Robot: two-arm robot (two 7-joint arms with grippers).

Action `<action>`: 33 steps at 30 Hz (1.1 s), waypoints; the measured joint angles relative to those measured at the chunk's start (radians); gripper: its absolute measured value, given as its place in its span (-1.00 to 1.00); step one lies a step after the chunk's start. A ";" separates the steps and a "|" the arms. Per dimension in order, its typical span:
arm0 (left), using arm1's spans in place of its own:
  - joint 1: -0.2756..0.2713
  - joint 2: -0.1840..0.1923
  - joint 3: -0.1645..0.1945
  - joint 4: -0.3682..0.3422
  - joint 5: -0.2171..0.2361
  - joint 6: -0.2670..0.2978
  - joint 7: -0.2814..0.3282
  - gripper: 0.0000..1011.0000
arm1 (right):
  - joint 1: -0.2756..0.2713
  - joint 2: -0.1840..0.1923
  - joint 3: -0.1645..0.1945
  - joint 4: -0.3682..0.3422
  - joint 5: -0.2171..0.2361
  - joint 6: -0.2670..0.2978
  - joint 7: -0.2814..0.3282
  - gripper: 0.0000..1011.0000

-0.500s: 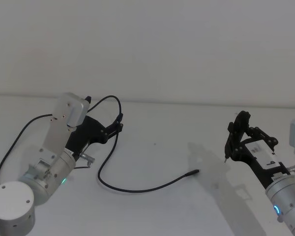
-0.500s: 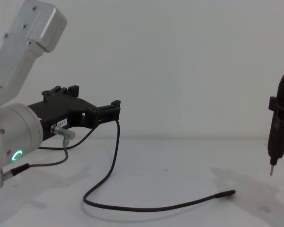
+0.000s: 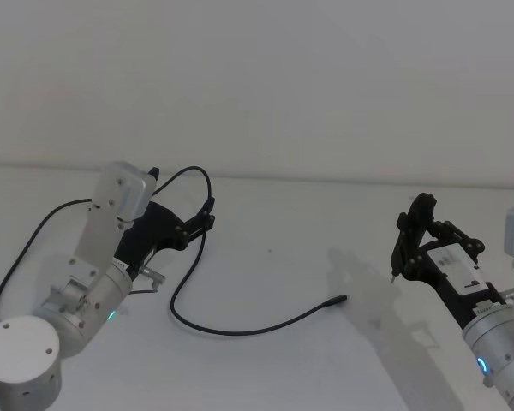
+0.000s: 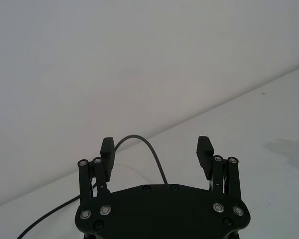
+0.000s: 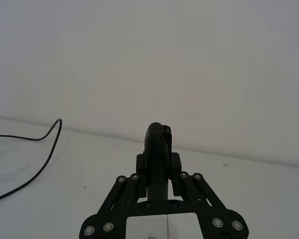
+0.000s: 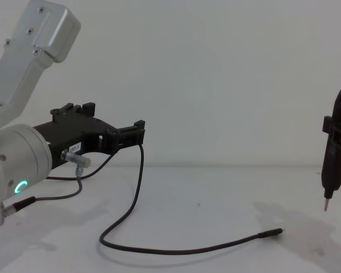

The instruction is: Pick up the data cable with the one hand.

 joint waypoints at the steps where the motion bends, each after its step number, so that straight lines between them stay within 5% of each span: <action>1: 0.000 0.000 0.000 0.000 0.000 0.000 0.000 0.98 | 0.000 0.000 0.000 0.000 0.000 0.000 0.000 -0.47; 20: -0.014 0.000 0.008 -0.002 0.001 0.004 -0.027 0.98 | 0.000 0.000 0.000 0.000 0.000 0.000 0.000 -0.47; 33: -0.069 0.026 0.042 -0.023 -0.007 0.034 -0.154 0.98 | 0.000 0.000 0.000 0.000 0.000 0.000 0.000 -0.47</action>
